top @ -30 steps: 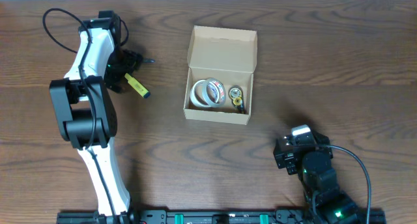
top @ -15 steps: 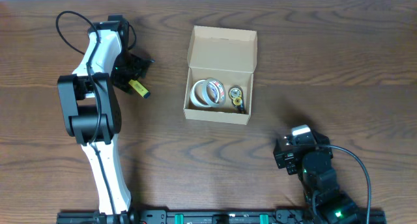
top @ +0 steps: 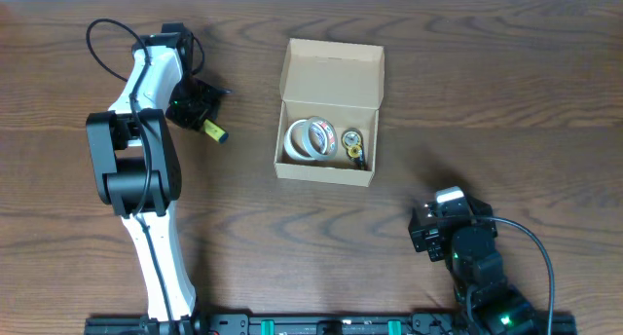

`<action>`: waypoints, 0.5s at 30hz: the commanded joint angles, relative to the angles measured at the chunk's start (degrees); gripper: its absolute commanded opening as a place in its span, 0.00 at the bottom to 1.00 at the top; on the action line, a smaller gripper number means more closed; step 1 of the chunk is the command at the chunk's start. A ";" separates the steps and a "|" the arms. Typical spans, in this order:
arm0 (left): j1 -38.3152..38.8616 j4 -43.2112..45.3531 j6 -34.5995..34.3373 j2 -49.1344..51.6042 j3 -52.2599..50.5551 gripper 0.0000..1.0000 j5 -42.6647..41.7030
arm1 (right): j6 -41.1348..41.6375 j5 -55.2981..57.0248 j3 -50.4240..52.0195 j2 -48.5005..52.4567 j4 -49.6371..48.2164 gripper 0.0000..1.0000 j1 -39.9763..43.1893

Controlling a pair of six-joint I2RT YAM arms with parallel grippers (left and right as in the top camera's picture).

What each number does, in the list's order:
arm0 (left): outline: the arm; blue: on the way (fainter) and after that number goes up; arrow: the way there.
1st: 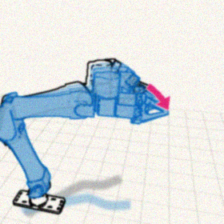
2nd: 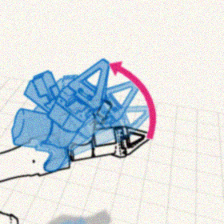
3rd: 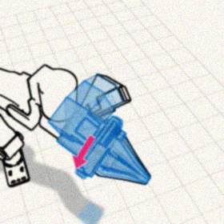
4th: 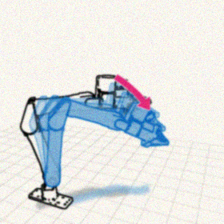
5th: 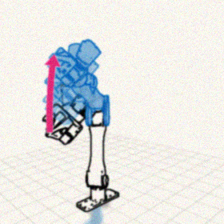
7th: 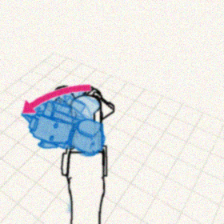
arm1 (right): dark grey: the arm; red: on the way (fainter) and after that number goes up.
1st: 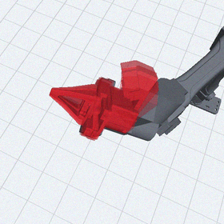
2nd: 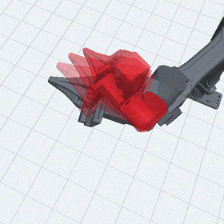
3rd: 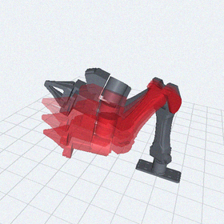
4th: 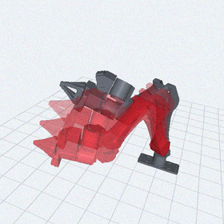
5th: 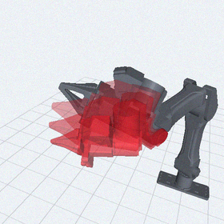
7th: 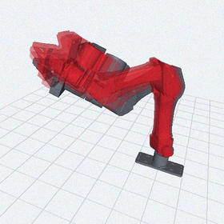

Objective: Pack container
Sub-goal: 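Grasp the yellow highlighter with the left gripper and lift it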

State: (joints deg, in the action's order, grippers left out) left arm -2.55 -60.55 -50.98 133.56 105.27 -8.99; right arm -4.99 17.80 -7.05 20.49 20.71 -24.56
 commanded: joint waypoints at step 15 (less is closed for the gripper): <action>3.08 5.46 -0.46 -3.91 -2.10 0.20 0.63 | 0.02 0.39 0.22 -0.35 -0.09 0.99 0.37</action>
State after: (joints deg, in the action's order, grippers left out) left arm -0.91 -55.68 -51.18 132.49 104.31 -9.02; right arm -4.99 17.80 -7.05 20.49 20.69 -24.56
